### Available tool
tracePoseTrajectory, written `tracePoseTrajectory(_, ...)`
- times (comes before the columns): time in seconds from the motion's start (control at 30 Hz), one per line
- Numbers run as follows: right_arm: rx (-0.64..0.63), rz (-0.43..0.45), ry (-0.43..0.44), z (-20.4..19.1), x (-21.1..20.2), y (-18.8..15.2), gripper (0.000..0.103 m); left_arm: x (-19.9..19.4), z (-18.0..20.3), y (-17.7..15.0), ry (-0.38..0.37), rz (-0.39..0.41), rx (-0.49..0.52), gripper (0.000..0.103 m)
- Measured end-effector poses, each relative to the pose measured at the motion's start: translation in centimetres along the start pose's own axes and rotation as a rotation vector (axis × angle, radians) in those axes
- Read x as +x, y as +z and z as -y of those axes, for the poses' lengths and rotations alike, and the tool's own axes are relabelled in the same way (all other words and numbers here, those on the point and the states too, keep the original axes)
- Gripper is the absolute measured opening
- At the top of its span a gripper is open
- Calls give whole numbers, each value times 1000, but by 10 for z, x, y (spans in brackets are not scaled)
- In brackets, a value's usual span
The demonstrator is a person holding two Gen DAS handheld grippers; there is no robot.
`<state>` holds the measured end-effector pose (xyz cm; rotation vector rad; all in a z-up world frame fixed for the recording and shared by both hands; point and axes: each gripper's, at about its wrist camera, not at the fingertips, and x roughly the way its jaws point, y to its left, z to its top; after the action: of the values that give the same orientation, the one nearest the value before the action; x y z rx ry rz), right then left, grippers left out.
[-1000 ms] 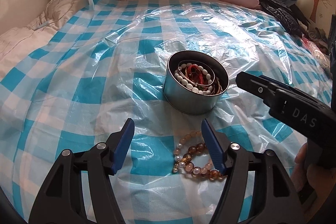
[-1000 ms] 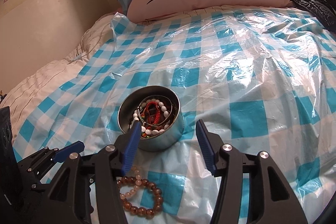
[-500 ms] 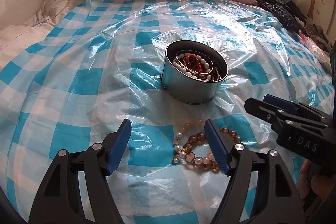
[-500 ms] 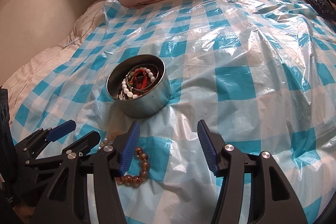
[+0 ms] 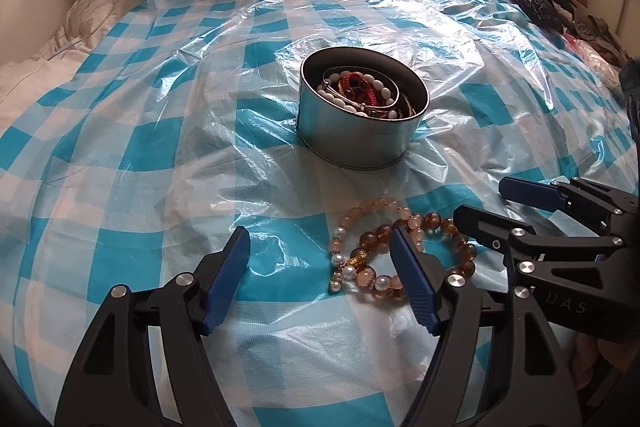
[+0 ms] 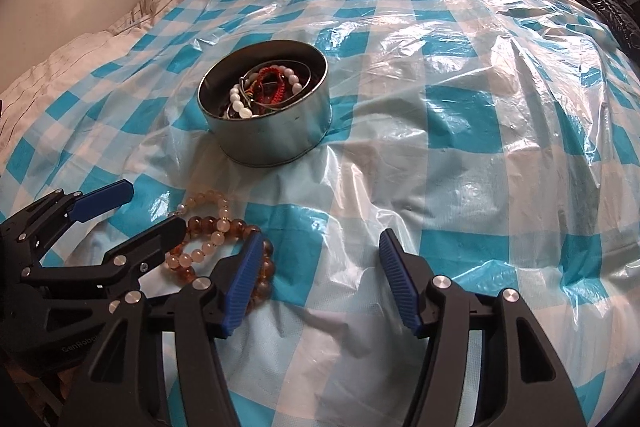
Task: Organize jewelry
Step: 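Move both open grippers from the tin to the pale and amber bead bracelets, then grasp the pale bead bracelet with the left gripper while the right closes on the amber bracelet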
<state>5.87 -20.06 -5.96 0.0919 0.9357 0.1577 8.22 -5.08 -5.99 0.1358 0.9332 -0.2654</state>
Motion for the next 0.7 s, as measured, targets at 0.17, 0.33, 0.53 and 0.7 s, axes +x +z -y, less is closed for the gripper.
tracePoseTrajectory(0.17,-44,13,12,-10,-4,0,64,8,-5,-2,40,-39,-2,69)
tracePoseTrajectory(0.33,-94,-21,-168,-16,0,-7,72,11,-5,-4,82,-59,47,76)
tracePoseTrajectory(0.53,86,31,-304,35,-40,-17,74,0,-16,-8,162,-111,99,76)
tracePoseTrajectory(0.7,39,128,-119,39,-64,-16,74,-19,-5,-5,145,-37,180,76)
